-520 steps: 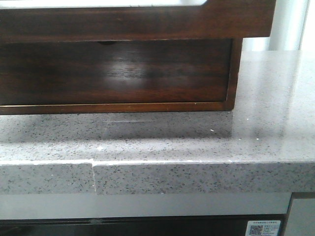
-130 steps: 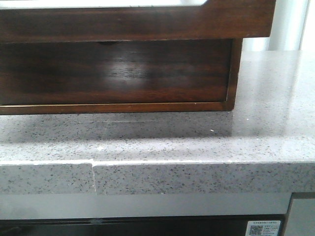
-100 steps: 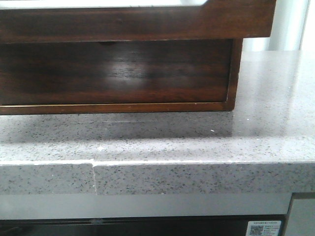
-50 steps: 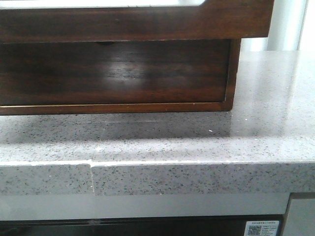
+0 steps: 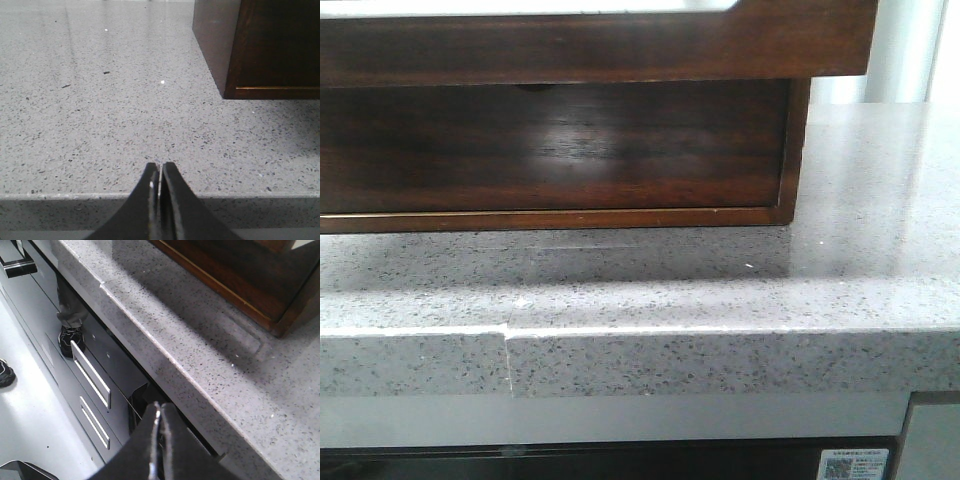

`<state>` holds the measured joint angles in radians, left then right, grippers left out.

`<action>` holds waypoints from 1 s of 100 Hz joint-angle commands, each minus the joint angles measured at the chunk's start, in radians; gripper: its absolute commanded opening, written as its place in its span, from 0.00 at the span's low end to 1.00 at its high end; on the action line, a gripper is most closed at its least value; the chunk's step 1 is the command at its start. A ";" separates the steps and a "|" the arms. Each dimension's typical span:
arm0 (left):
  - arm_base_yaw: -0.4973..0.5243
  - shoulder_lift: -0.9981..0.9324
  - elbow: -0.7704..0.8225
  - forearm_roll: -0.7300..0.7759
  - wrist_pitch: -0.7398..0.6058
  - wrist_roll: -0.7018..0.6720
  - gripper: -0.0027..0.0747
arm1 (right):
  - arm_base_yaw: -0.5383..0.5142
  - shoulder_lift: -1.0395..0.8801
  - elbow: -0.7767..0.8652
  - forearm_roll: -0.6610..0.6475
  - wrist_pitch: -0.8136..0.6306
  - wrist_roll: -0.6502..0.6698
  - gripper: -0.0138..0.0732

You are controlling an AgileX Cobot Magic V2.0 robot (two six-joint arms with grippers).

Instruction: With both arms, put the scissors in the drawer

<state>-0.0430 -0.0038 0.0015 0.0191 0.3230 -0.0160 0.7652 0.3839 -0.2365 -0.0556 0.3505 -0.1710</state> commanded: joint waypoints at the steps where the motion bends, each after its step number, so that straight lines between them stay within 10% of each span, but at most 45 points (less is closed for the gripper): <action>1: -0.009 -0.029 0.021 -0.002 -0.072 -0.007 0.01 | -0.003 0.005 -0.026 -0.001 -0.066 0.001 0.11; 100: -0.009 -0.029 0.021 -0.002 -0.072 -0.007 0.01 | -0.031 -0.050 -0.026 -0.073 -0.115 0.007 0.11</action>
<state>-0.0430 -0.0038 0.0015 0.0191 0.3230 -0.0177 0.7590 0.3573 -0.2365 -0.1338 0.3302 -0.1660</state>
